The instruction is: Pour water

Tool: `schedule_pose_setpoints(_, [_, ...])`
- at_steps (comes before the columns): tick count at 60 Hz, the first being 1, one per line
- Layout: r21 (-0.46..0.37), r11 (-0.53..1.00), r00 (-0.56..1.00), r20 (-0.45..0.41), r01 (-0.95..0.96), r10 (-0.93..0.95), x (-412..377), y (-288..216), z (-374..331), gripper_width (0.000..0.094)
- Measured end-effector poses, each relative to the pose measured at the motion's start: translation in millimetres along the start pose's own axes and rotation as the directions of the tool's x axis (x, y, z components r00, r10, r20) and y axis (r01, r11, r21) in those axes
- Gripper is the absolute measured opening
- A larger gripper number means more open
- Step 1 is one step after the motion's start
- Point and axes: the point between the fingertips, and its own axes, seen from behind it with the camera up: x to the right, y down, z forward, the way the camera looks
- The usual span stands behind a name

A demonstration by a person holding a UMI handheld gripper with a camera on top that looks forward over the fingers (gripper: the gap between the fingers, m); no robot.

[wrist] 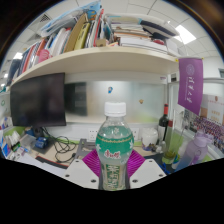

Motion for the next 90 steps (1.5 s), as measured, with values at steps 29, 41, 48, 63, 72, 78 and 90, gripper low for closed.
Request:
schedule_pose_setpoints(29, [-0.023, 0.999, 0.999, -0.023, 0.033, -0.033, 22.8, 96.7, 26.4, 0.0325])
schedule_pose_setpoints(41, [-0.011, 1.000, 0.999, -0.031, 0.014, -0.014, 25.2, 95.6, 25.7, 0.0527])
schedule_pose_setpoints(48, [-0.072, 0.997, 0.998, -0.050, 0.025, -0.029, 33.1, 105.2, 17.2, 0.0740])
schedule_pose_setpoints(63, [-0.140, 0.990, 0.990, -0.143, -0.006, -0.014, 31.4, 111.0, -80.4, 0.0814])
schedule_pose_setpoints(72, [-0.170, 0.980, 0.985, -0.153, -0.107, 0.081, -25.0, 98.4, -148.1, 0.0814])
schedule_pose_setpoints(78, [-0.196, 0.970, 0.982, -0.152, -0.141, 0.112, -76.7, 85.2, -179.4, 0.0817])
schedule_pose_setpoints(90, [-0.210, 0.965, 0.986, -0.076, -0.160, 0.147, -176.8, 49.8, -219.6, 0.0837])
